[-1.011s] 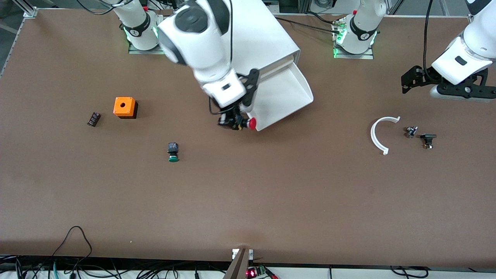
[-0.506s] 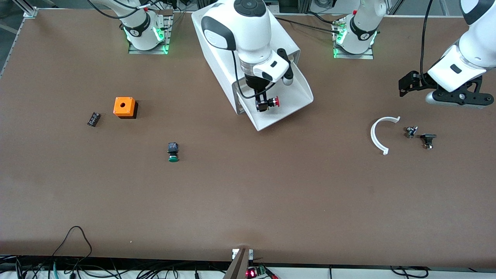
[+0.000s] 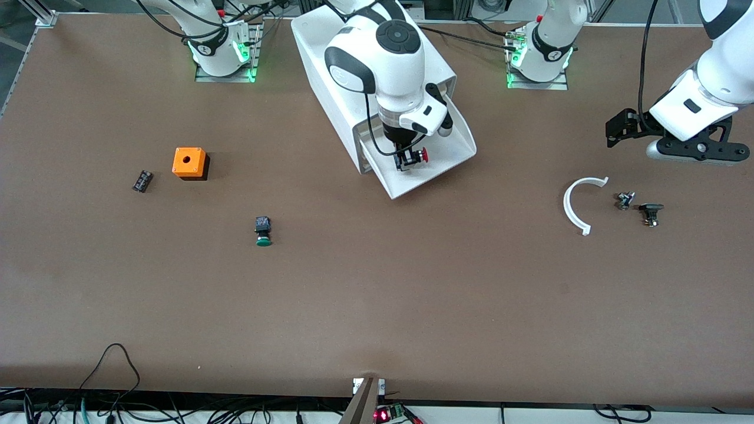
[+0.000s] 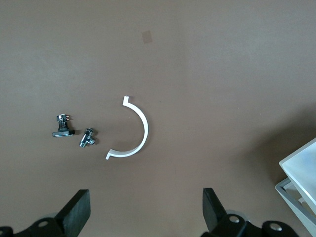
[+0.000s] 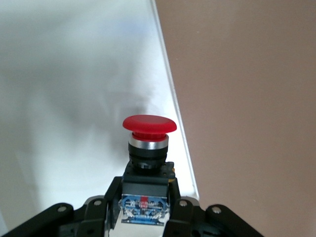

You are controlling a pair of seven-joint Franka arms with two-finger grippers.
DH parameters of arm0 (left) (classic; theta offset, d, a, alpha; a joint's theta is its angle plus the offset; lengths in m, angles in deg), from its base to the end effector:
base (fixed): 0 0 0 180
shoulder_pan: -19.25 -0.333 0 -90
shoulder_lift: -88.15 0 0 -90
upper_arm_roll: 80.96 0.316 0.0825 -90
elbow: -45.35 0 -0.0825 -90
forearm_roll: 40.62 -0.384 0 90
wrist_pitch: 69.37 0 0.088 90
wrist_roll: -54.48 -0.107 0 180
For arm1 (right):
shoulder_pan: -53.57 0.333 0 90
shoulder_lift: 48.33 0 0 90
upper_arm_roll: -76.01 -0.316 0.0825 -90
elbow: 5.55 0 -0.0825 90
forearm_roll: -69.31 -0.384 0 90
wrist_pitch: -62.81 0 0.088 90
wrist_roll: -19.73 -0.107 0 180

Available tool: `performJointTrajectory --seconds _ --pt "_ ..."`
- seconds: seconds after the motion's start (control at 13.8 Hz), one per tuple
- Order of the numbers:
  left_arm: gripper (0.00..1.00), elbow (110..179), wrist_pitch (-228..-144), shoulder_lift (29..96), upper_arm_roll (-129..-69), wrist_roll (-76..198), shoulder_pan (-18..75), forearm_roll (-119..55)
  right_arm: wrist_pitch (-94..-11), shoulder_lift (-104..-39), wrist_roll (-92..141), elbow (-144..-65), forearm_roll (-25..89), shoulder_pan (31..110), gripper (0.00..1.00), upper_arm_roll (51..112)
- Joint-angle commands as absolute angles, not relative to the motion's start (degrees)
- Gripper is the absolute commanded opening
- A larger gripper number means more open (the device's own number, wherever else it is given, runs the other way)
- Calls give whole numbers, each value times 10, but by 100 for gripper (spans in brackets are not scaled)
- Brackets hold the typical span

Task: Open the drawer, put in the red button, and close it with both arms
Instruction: 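Lower the red button into the drawer and open the right gripper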

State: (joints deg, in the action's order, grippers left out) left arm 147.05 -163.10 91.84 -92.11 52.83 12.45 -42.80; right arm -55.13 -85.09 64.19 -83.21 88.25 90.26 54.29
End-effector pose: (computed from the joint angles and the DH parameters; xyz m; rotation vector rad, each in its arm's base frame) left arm 0.5324 -0.0394 0.5680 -3.0829 0.1663 0.1154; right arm 0.4492 0.5803 0.3750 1.8424 2.4555 0.1788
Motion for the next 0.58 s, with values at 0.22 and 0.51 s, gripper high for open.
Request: performJointTrajectory --seconds 0.22,0.51 --pt "100 1462 -1624 916 -919 525 128 -443 -544 -885 656 -807 893 924 18 544" --pt "100 1477 -1624 910 -922 523 128 -443 -543 -888 637 -808 893 938 100 544"
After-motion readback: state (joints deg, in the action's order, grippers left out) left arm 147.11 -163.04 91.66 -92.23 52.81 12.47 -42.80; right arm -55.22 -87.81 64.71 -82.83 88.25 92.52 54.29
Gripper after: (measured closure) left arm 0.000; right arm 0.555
